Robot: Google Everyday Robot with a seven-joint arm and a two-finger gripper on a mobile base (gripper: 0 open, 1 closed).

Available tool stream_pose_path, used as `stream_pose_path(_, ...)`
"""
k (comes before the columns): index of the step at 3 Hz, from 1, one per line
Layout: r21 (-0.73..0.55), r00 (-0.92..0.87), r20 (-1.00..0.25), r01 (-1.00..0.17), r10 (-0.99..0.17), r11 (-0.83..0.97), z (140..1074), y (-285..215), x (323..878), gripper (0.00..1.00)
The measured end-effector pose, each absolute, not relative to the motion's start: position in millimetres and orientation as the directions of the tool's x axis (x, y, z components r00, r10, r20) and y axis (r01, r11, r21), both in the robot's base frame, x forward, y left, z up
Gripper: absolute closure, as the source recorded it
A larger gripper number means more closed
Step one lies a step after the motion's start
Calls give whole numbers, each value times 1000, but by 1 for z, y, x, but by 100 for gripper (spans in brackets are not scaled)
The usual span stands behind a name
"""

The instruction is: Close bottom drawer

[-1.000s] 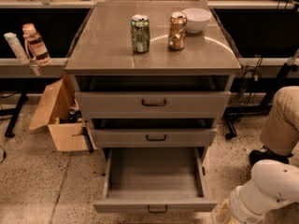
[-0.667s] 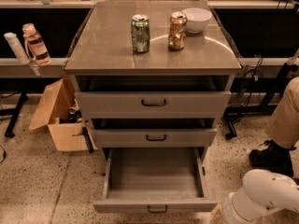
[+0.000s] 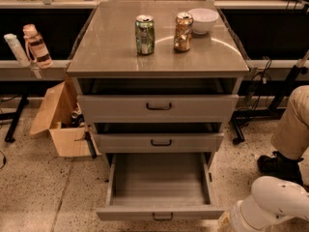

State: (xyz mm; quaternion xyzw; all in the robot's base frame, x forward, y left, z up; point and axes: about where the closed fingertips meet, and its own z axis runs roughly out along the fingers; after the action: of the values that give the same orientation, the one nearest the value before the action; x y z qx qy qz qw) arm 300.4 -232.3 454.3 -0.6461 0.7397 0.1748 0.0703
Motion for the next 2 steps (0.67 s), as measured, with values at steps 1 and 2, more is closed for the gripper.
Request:
stream_pose_path(1, 171, -156, -338, -980, -928, 102, 437, -229, 315, 100)
stream_pose_path(2, 167, -155, -343, -981, -926, 102, 419, -224, 333, 100)
